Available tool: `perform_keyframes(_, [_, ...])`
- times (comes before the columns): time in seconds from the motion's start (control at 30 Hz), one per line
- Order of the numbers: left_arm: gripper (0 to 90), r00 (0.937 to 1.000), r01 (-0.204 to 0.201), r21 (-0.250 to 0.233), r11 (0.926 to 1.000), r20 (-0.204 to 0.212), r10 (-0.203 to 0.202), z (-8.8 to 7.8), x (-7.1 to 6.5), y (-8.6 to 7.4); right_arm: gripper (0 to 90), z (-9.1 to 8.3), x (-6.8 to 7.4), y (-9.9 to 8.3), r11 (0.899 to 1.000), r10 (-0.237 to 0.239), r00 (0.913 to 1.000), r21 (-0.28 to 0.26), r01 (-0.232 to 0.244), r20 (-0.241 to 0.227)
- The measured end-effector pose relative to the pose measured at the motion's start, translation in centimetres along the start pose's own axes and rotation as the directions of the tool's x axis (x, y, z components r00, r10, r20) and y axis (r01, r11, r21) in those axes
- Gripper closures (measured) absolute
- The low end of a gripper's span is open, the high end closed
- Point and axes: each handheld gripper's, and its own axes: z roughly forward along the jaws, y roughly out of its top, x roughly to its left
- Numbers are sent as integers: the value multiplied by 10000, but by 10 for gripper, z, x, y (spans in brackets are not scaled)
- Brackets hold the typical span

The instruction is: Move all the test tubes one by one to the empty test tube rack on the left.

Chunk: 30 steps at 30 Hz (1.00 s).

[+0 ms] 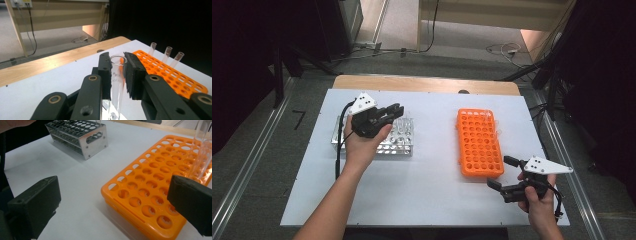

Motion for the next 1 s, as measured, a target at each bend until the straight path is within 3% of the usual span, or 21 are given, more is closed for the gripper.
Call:
perform_keyframes(0.63, [757, 9966, 52, -59, 10000, -827, -56, 30, 23, 6, 0, -3, -3, 0, 9998, 142, 9998, -138, -140, 160])
perform_keyframes(1.0, [757, 9933, -28, 345, 9994, -1151, 68, 43, 26, -2, 0, -3, -4, -1, 9997, 179, 9998, -137, -177, 132])
